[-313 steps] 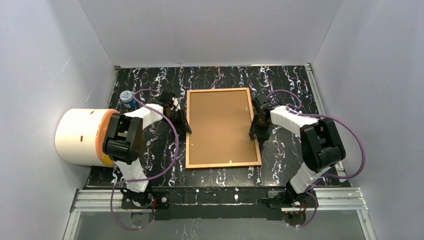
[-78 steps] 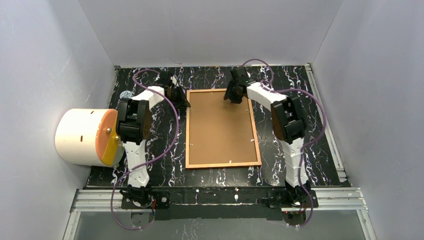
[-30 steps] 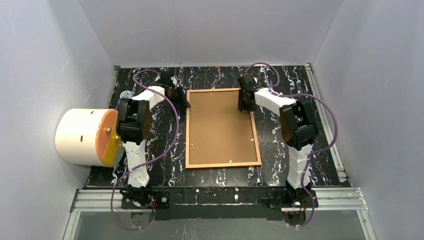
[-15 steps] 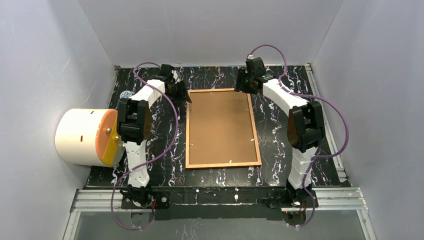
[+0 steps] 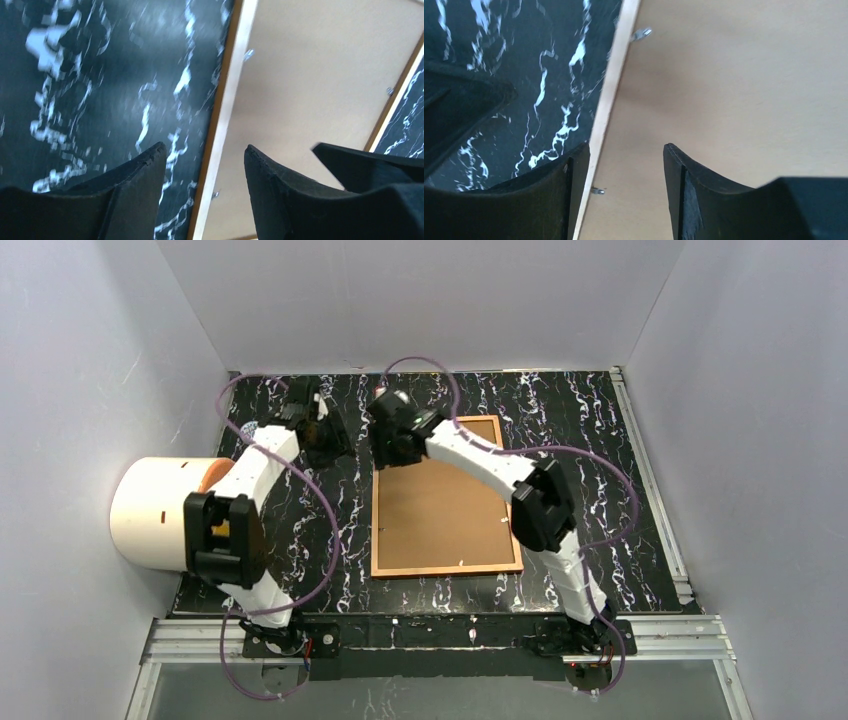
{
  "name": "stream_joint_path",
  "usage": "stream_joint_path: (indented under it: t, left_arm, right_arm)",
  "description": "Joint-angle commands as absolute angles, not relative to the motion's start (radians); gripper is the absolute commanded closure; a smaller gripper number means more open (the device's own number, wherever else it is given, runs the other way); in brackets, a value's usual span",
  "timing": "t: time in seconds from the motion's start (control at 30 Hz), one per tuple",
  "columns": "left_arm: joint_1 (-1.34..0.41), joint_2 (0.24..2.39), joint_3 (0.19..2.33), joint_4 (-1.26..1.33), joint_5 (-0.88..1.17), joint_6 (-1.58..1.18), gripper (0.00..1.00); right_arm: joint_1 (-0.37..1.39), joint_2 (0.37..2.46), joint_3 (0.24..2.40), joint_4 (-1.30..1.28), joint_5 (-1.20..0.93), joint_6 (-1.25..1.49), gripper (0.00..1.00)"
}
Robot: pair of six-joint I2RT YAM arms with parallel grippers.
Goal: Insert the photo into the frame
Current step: Install the photo frame at the center of the board, then turn over the photo frame at the center of the board.
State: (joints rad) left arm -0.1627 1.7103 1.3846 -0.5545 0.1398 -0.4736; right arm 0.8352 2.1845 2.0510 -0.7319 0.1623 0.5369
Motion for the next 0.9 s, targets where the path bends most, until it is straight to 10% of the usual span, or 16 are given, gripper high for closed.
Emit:
stream_joint_path:
  t: [0.0,0.87]
  left_arm:
    - [-0.138,1.553,1.188,-0.572,0.116,-0.539,0.44]
    - [-0.104,1.218,0.812,-0.605,0.235,-0.594,0.47]
  right_arm:
    - [0.930,2.286,2.154,-0.912,0.319,0.568,0.36]
    - [1.060,2.472,2.237,-0.956,0.420,0.553,0.43]
